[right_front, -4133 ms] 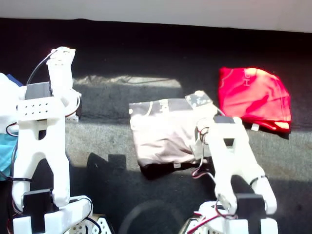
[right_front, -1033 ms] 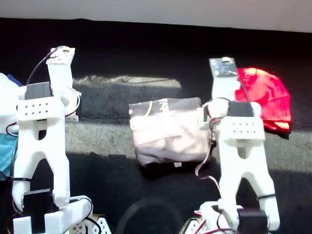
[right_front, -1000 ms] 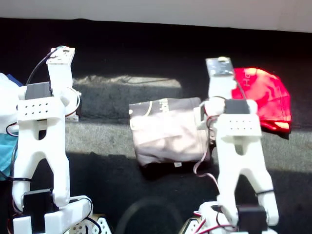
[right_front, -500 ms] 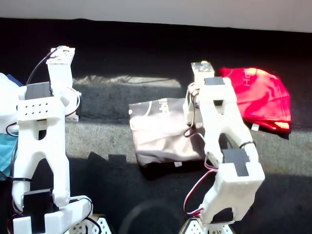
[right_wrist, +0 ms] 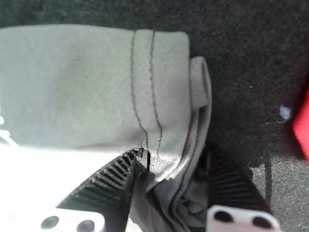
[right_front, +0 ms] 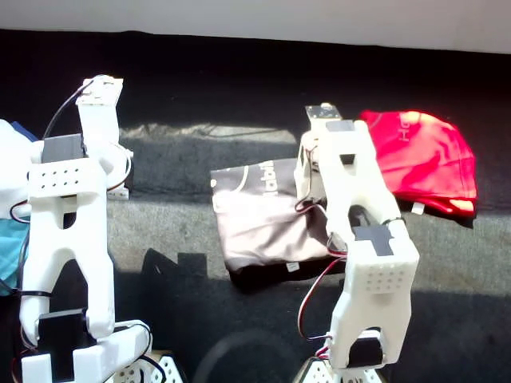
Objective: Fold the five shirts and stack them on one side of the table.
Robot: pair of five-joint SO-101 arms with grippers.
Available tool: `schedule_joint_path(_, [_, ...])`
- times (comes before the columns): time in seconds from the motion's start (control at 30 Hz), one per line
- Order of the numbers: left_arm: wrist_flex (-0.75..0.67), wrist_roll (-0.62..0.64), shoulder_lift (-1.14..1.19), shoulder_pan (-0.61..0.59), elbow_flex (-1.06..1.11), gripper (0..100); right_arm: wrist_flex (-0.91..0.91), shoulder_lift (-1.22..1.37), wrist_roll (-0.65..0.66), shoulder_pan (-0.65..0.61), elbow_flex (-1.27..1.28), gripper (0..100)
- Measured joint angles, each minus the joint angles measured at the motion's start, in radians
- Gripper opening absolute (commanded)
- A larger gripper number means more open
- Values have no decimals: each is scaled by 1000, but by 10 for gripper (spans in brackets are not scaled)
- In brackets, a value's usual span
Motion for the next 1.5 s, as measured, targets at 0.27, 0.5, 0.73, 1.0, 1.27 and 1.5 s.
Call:
schedule_joint_path(0.27, [0, 0, 0, -20, 0, 9, 58, -31, 54, 18, -14, 7])
schedule_joint_path(0.5, [0, 0, 0, -38, 0, 9, 137, -287, 192, 54, -3, 7])
schedule_joint_path(0.73, [0, 0, 0, -38, 0, 9, 213, -422, 290, 147, -132, 7])
schedule_joint_path(1.0, [0, 0, 0, -38, 0, 9, 304, -328, 393, 338, -508, 7])
schedule_joint_path(1.27, [0, 0, 0, -38, 0, 9, 348, -95, 568, 479, -819, 7])
schedule_joint_path(1.5, [0, 0, 0, -38, 0, 9, 278, 81, 724, 571, -916, 7])
